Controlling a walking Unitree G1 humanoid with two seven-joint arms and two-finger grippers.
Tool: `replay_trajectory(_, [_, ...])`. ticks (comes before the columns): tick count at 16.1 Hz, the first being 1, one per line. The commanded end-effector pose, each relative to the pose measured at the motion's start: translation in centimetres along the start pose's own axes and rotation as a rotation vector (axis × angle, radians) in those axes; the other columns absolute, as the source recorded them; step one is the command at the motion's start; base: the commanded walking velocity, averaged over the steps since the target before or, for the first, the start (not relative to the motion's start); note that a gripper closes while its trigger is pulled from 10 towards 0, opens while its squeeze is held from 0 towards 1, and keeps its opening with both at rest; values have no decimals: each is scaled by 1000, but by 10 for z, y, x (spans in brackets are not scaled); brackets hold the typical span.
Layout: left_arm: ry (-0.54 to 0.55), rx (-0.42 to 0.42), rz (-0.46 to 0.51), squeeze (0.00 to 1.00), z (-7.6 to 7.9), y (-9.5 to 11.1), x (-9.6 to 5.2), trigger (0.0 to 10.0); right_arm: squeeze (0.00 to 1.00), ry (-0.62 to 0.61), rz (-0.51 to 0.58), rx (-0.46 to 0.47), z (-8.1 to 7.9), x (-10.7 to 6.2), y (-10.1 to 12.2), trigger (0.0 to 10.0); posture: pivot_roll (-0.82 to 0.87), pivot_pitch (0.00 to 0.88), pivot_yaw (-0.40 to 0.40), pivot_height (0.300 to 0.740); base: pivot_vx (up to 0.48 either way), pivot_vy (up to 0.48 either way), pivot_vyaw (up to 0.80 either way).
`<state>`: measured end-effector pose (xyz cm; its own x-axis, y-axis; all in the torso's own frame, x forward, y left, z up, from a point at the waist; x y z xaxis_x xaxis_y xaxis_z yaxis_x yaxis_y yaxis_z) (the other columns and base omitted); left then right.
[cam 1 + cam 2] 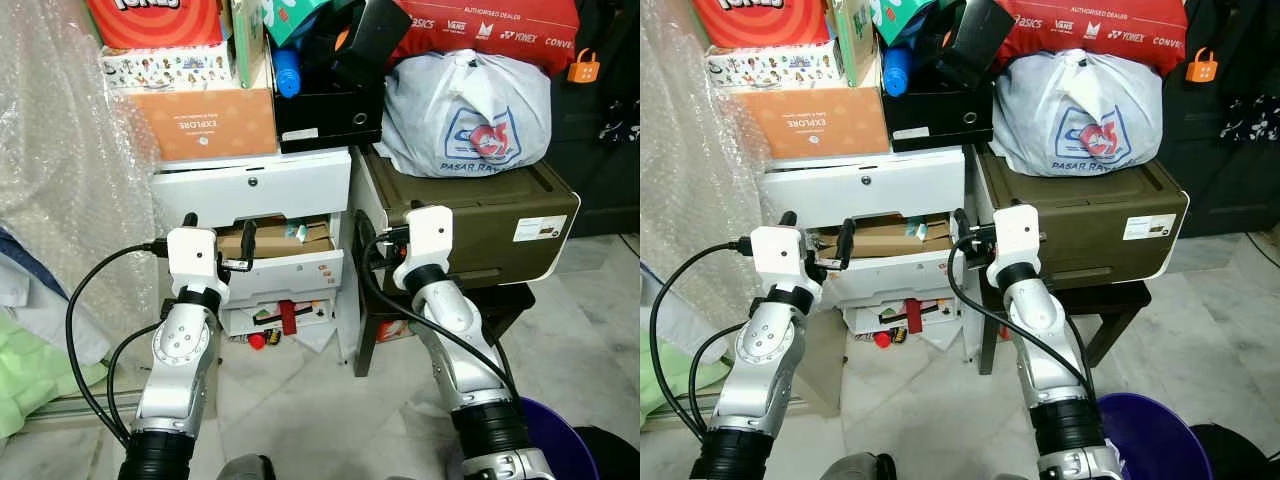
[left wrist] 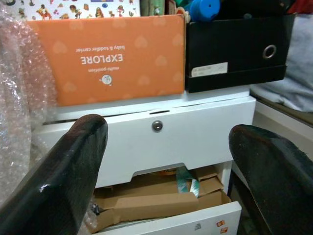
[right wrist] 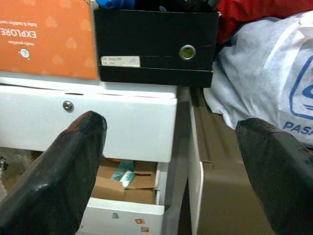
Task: Clean up the room
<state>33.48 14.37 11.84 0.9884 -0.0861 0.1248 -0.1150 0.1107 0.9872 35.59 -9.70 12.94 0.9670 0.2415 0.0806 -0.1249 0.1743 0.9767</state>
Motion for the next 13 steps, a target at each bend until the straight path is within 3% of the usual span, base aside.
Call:
replay_trajectory(1, [-18,2,9,0,2,3,-1,10000,0,-2,-9,13,0,3,0,10000,-142,0,15,740,281,0,-581])
replay_trajectory(6, [-38,-3,7,0,5,3,-2,10000,0,-2,-11,19,0,4,-1,10000,-141,0,16,740,307,0,-720])
replay_trajectory(13, [-48,-3,2,0,6,2,-1,10000,0,2,-3,19,-2,5,1,10000,-141,0,18,740,328,0,0])
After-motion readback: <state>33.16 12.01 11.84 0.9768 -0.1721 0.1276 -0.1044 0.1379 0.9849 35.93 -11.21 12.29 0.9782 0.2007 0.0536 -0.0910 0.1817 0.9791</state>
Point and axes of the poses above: a point about 5 cm out from each wrist's last joint towards the gripper, its own x axis pointing out of the wrist towards the gripper, its own y axis along the axis of the wrist's last joint, z = x × y, the point moved 5 cm from there along x, pointing out of the wrist towards the gripper, and after that the axes turned 8 degrees about -x, right-handed, at the moved point
